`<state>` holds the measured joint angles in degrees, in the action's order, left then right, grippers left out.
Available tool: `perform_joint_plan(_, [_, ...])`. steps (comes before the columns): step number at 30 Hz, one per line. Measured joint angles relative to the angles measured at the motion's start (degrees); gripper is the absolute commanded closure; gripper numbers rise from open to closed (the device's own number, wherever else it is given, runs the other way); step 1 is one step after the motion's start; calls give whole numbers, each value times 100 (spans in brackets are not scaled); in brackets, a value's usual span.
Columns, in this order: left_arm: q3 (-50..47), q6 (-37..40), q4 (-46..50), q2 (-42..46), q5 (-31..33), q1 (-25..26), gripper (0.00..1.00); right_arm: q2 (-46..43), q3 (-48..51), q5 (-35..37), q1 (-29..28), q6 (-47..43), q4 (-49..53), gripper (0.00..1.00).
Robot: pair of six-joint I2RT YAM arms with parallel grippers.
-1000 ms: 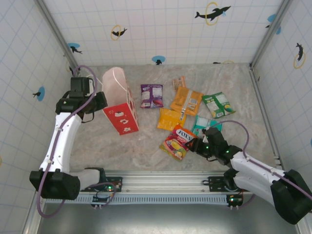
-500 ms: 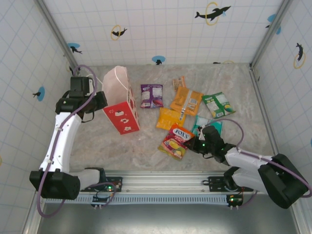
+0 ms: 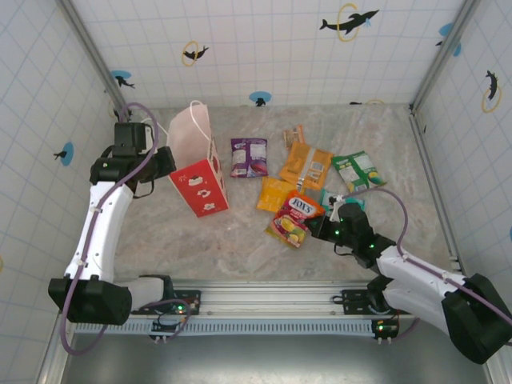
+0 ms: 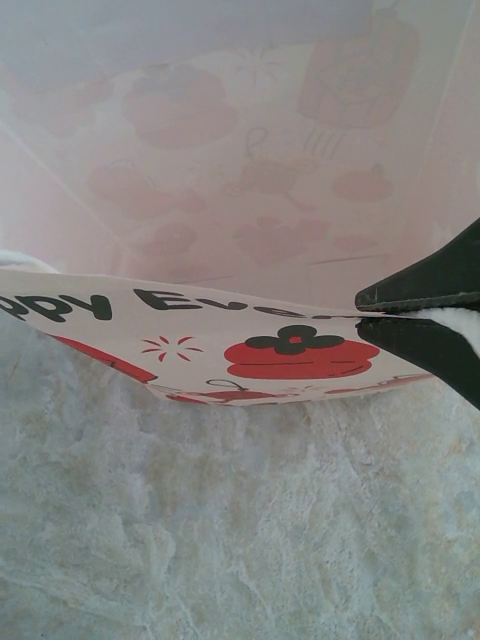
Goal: Place the snacks into the paper bag
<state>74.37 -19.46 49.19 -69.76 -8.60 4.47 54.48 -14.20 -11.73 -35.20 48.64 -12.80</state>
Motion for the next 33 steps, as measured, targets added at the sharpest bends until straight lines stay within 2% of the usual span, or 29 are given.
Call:
perform_joint_plan(8, [50,17,11,-15,-46,0,100,79,-1073,435,-256,-564,584,100])
perform_joint_plan(14, [205,50,57,-83,-44,0,100,365,-1993,1008,-651,-1143,1209,100])
perform_joint_plan(22, [295,170,116,-125,-44,0,100,846,-2940,1582,-885,-1766,1567,100])
perform_joint_plan(28, [295,175,149,-129,-44,0,100,1432,-4148,1838,-1078,-2378,1709,100])
perform_joint_plan(33, [295,175,151,-129,-44,0,100,1930,-5294,2271,-1471,-2883,1694,100])
